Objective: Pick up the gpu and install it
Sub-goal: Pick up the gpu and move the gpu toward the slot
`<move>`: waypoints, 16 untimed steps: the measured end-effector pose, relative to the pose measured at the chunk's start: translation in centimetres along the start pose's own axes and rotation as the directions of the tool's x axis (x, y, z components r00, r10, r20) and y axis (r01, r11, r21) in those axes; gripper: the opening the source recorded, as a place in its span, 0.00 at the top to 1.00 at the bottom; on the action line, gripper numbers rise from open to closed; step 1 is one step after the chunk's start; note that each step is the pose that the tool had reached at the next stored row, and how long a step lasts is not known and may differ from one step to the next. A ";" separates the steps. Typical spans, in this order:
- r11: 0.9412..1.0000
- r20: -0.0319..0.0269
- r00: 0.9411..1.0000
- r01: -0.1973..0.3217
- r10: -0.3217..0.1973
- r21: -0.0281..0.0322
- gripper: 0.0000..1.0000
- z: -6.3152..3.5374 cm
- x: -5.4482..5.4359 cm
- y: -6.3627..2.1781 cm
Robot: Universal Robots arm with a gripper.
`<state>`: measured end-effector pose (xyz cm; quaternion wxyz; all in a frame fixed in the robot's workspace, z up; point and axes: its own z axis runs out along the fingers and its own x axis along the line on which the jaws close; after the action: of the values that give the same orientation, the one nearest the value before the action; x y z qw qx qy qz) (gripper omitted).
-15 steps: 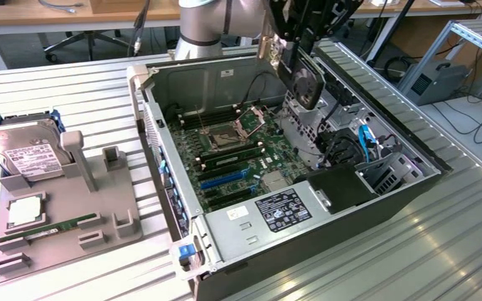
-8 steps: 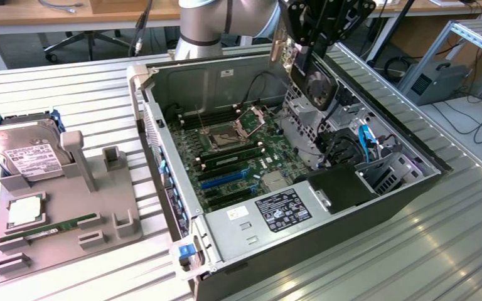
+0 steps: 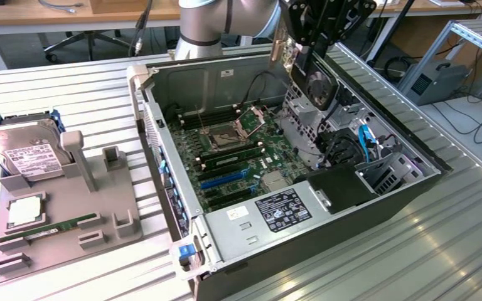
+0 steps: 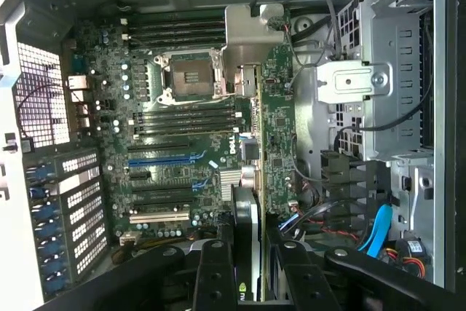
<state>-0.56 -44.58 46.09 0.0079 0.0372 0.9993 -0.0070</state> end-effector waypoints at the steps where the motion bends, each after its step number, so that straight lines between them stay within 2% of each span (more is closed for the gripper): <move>1: 1.000 -0.001 1.000 0.000 0.000 -0.018 0.73 0.01 0.0 0.00; 2: 0.999 -0.003 1.000 -0.001 0.001 -0.038 0.73 0.01 0.0 -0.01; 3: 0.999 -0.003 1.000 -0.001 0.001 -0.044 0.73 0.01 0.0 -0.01; 7: 0.999 -0.003 1.000 0.001 -0.001 -0.044 0.73 0.04 0.0 -0.01; 10: 0.999 -0.003 1.000 0.009 -0.009 -0.042 0.73 0.46 0.0 0.09; 16: 0.999 -0.003 0.999 0.032 -0.032 -0.043 0.73 1.42 0.1 0.98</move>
<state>-0.56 -43.62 44.66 0.0069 0.0208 0.9997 0.0142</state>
